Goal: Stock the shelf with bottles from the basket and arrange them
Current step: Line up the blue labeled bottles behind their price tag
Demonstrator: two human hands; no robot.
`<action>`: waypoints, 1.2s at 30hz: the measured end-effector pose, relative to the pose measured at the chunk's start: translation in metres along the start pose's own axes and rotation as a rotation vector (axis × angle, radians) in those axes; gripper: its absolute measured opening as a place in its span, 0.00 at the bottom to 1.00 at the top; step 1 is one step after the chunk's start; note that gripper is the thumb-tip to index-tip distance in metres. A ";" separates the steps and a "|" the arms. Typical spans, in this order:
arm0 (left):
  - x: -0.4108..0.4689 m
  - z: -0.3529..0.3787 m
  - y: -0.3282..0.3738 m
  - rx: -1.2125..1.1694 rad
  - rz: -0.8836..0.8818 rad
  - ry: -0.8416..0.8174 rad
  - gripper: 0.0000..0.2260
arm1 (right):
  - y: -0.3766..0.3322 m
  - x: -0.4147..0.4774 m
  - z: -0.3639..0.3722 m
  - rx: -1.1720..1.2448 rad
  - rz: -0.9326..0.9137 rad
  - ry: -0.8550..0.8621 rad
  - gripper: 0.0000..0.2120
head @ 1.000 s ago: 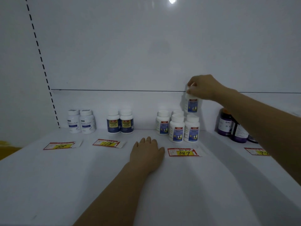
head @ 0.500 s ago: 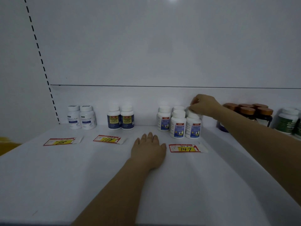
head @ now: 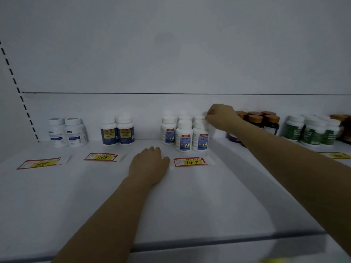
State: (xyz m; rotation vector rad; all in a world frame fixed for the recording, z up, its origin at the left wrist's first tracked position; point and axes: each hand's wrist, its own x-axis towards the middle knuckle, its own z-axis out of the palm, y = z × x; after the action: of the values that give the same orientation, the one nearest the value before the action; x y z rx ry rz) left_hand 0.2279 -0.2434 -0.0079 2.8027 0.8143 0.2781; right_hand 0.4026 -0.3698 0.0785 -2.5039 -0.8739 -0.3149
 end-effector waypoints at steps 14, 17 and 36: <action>-0.028 -0.030 0.096 -0.114 0.036 0.190 0.13 | 0.080 -0.033 -0.101 -0.007 -0.103 -0.047 0.18; -0.030 -0.020 0.139 -0.173 0.058 0.229 0.11 | 0.105 -0.033 -0.115 -0.030 -0.147 -0.063 0.19; 0.003 0.062 0.234 0.173 0.032 -0.043 0.25 | 0.160 0.001 -0.085 -0.199 -0.279 -0.185 0.16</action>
State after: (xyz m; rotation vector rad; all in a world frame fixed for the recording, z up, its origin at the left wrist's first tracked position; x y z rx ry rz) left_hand 0.3637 -0.4444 -0.0082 2.9732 0.8213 0.1590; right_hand 0.4998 -0.5221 0.0957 -2.6235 -1.3313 -0.2740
